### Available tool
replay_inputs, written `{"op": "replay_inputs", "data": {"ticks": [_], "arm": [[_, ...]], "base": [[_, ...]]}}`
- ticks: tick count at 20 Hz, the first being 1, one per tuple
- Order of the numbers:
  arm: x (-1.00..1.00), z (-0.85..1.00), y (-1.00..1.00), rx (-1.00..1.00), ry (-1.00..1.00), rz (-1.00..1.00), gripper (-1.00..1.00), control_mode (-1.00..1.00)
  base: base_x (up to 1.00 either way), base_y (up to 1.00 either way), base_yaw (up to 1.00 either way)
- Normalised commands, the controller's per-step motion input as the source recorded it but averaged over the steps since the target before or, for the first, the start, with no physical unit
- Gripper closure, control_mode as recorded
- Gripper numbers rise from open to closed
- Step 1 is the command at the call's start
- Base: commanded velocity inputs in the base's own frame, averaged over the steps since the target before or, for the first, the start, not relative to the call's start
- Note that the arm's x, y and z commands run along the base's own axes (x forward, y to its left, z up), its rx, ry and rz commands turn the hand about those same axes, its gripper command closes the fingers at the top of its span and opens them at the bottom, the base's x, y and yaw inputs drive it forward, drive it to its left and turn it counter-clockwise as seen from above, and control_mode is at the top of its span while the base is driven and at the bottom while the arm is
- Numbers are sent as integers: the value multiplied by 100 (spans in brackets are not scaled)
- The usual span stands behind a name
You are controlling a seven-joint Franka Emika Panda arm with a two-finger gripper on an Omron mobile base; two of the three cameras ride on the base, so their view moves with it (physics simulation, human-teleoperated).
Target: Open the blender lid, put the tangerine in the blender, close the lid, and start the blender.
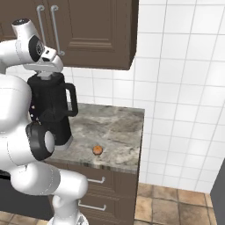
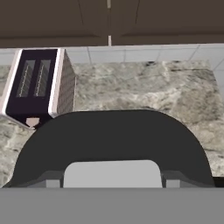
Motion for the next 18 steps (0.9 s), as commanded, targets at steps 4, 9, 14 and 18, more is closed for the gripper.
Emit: {"op": "replay_inputs", "data": {"ticks": [4,9,14,18], "arm": [[0,16,-4,0,-6,0,100,-100],[-11,68,0,0,-13,0,100,-100],[-33,72,0,0,-5,0,100,-100],[-53,48,-4,0,0,0,100,-100]], "base": [[0,0,0],[0,0,0],[0,0,0],[0,0,0]]}}
